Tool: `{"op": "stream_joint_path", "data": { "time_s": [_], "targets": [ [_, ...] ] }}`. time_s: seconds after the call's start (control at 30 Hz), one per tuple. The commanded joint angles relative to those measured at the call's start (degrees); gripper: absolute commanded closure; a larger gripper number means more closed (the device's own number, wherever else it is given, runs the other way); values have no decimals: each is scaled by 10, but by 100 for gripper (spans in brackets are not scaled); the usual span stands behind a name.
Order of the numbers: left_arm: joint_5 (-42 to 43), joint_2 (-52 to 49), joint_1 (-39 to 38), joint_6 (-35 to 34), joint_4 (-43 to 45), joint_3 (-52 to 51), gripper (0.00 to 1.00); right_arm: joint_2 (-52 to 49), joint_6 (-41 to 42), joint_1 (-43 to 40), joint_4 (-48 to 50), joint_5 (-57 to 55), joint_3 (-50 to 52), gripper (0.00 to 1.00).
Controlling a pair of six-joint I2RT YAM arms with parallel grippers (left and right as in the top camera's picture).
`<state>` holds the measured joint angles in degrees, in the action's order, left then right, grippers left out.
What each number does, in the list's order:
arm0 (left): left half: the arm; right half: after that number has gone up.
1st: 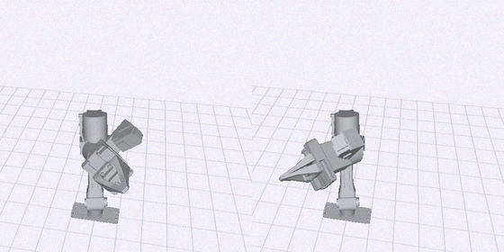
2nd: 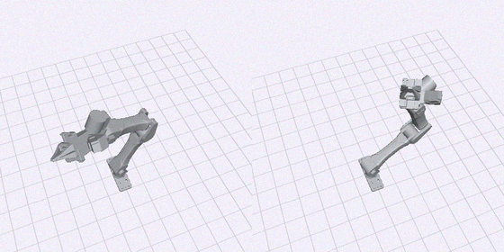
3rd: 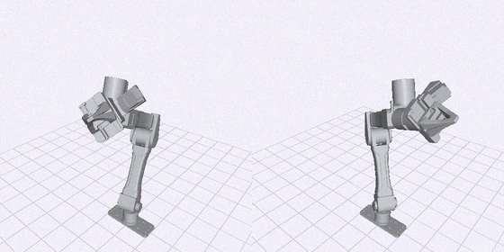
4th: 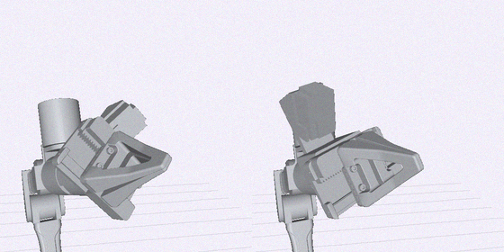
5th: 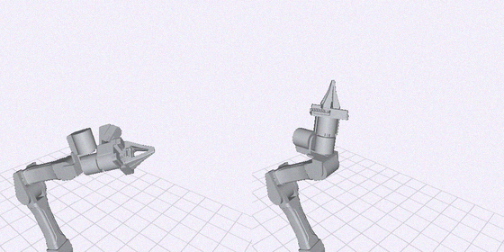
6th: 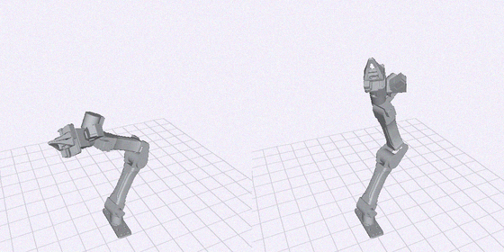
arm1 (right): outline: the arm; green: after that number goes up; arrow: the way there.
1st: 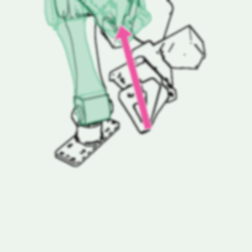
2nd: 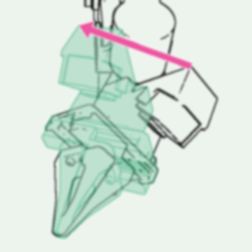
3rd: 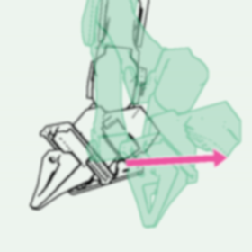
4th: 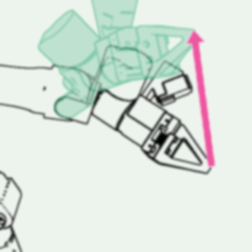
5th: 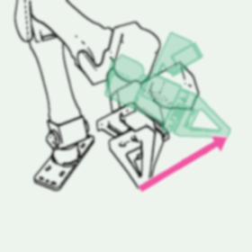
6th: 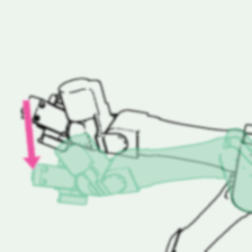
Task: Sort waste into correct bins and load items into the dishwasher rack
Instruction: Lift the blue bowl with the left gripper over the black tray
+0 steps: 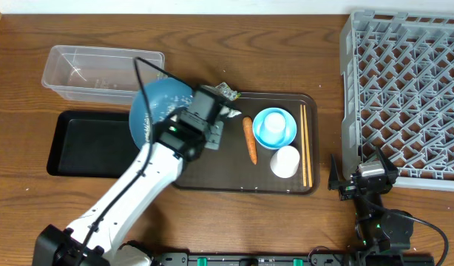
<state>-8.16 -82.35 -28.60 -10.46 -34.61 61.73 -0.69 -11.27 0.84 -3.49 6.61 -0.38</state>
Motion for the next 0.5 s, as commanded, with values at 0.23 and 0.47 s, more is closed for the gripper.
{"op": "stream_joint_path", "data": {
  "time_s": [0.23,0.47],
  "targets": [
    [124,12,130,1,49,1,94,3,-6,3,-2,-2,1,1],
    [252,17,224,1,57,1,94,3,-6,3,-2,-2,1,1]
  ]
}}
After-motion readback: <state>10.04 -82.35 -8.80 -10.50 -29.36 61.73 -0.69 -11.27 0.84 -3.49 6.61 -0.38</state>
